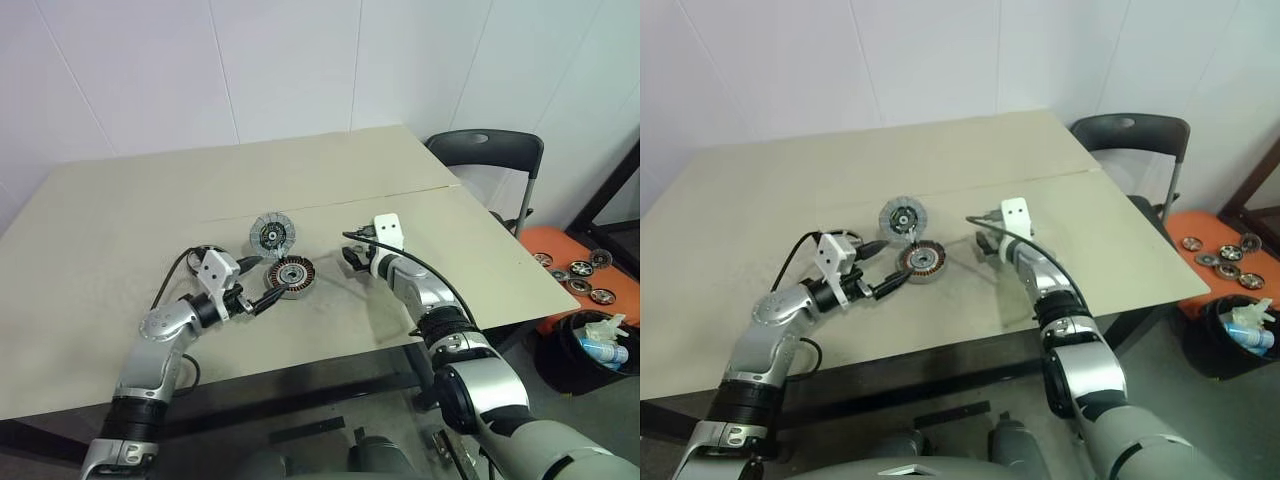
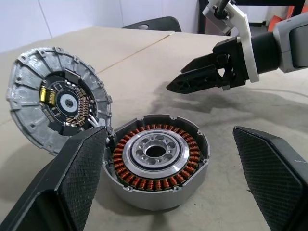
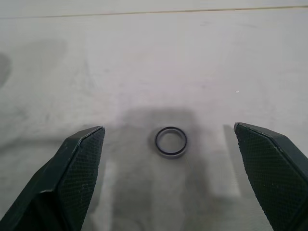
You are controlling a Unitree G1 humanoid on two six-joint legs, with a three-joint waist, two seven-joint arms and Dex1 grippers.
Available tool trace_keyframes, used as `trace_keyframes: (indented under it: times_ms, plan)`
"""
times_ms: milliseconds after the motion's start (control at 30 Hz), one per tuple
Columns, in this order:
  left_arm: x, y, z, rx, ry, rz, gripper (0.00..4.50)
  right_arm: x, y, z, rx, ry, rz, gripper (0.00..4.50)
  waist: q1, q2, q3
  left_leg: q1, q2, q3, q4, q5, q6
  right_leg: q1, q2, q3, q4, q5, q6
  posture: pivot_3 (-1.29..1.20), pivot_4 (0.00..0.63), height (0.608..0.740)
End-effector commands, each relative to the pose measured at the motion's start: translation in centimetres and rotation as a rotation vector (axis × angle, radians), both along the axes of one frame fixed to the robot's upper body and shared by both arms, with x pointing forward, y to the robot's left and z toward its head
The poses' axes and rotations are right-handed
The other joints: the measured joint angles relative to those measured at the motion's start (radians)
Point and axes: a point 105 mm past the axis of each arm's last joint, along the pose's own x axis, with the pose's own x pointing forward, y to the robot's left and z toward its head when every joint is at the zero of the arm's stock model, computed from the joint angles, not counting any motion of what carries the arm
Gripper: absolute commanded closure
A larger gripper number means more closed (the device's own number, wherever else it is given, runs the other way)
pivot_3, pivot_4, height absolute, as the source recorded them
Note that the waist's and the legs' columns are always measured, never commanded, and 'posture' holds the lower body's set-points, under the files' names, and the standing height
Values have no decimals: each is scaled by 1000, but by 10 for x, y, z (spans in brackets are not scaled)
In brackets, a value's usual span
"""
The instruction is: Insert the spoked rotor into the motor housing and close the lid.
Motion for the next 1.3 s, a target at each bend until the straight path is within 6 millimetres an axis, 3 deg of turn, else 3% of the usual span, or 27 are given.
trace_keyframes:
  times_ms: [33,333,533,700,1000,1100,1267,1300]
  plan:
    - [-1,0,15,-14,-49,3,42,9,3,17,4,-64,-20,0,0,0,0,0,0,0,0,0,0,0,0,0,0,0,0,0,0,740]
    - [-3,-2,14,-19,-43,-1,42,1,0,-7,39,27,-85,0,0,0,0,1,0,0,0,0,0,1,0,0,0,0,0,0,0,740]
    - [-2,-4,13,-23,-38,-1,42,-4,12,-9,46,43,-4,0,-2,0,0,2,0,0,0,0,0,2,0,0,0,0,0,0,0,740]
    - [-2,-4,12,-27,-37,1,42,-6,18,-9,-71,7,85,0,-8,0,0,2,0,0,0,0,0,2,1,0,0,0,0,0,0,740]
    - [-3,-4,12,-28,-37,5,42,-7,21,-9,-76,2,107,0,-25,0,0,2,0,0,0,0,0,2,1,0,0,0,0,0,0,740]
    - [-3,-5,11,-29,-37,3,0,-6,20,-8,-64,0,93,554,-25,0,0,2,1,0,0,0,0,2,1,0,0,0,0,0,0,740]
    - [-3,-6,11,-28,-35,-2,0,-5,19,-9,-75,1,79,2106,-24,0,0,3,0,0,0,0,0,2,1,0,0,0,0,0,0,740]
    - [-3,-6,11,-28,-35,-3,0,-5,20,-9,-73,-1,76,2106,-24,0,0,3,0,0,0,0,0,3,1,0,0,0,0,0,0,740]
